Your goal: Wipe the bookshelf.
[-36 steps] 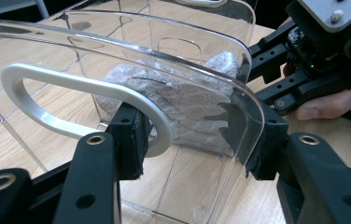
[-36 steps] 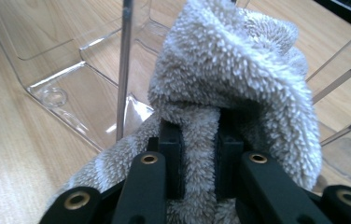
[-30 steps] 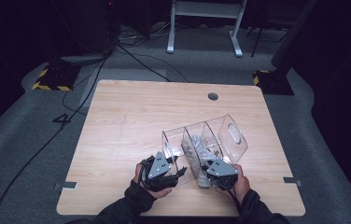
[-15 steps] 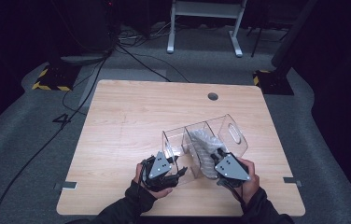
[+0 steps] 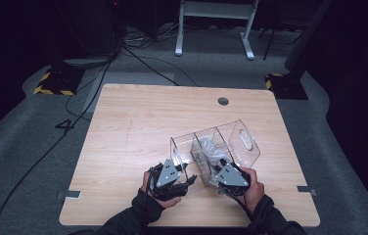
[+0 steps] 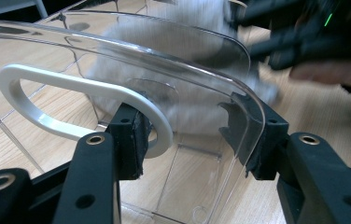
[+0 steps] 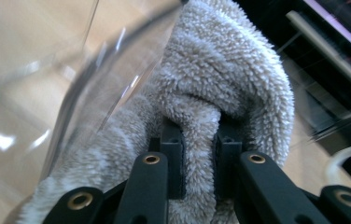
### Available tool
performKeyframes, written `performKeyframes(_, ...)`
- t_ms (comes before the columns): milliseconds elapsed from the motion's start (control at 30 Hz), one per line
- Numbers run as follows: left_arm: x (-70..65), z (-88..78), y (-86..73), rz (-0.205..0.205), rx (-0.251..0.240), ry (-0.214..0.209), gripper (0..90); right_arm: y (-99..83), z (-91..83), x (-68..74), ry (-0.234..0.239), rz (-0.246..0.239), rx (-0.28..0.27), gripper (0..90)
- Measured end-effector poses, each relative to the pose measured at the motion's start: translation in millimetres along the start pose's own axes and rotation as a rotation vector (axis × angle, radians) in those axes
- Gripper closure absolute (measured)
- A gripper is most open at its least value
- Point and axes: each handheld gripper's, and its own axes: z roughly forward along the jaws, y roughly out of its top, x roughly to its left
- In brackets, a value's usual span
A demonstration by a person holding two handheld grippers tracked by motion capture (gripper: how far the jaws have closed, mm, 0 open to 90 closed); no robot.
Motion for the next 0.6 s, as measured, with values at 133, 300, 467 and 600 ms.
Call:
performKeyframes(133, 0.1, 0.0, 0.1, 0.0, 0.001, 0.0, 49.7, -9.8, 8.2, 11.2, 0.05, 0.002, 0.038, 79.0)
performKeyframes(300, 0.1, -0.1, -0.1, 0.0, 0.0, 0.0, 49.7, -16.6, 16.7, 21.2, 0.066, -0.024, 0.06, 79.0)
performKeyframes(467, -0.1, 0.0, -0.2, 0.002, -0.001, 0.0, 49.7, -10.1, 15.1, 11.1, 0.037, 0.008, 0.061, 79.1)
performKeyframes(600, -0.3, 0.1, -0.1, 0.001, 0.0, 0.0, 49.7, -3.7, 4.4, 6.0, -0.023, 0.013, 0.015, 79.1)
